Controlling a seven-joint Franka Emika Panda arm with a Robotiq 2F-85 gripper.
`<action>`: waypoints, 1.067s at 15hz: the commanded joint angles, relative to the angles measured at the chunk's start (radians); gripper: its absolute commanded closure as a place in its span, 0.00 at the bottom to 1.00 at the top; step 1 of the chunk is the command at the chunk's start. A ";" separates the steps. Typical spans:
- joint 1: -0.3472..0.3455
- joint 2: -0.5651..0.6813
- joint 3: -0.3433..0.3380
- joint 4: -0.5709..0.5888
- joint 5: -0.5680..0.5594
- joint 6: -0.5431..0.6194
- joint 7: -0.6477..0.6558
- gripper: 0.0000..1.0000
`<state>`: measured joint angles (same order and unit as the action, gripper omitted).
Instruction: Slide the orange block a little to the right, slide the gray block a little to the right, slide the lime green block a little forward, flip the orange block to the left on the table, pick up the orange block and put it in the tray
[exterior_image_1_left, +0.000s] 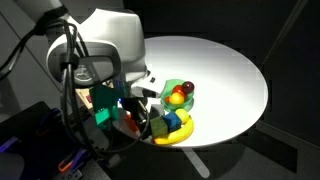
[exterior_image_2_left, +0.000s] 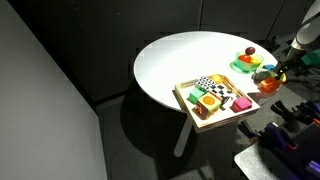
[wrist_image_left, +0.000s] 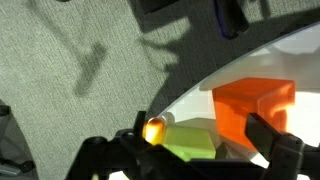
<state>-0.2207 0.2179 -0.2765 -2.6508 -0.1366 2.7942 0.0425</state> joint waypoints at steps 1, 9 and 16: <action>-0.001 -0.045 0.018 -0.032 0.016 -0.009 -0.058 0.00; -0.006 -0.038 0.067 -0.043 0.031 -0.006 -0.145 0.00; -0.022 -0.050 0.115 -0.049 0.110 -0.011 -0.250 0.00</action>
<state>-0.2228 0.2086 -0.1857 -2.6756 -0.0678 2.7942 -0.1434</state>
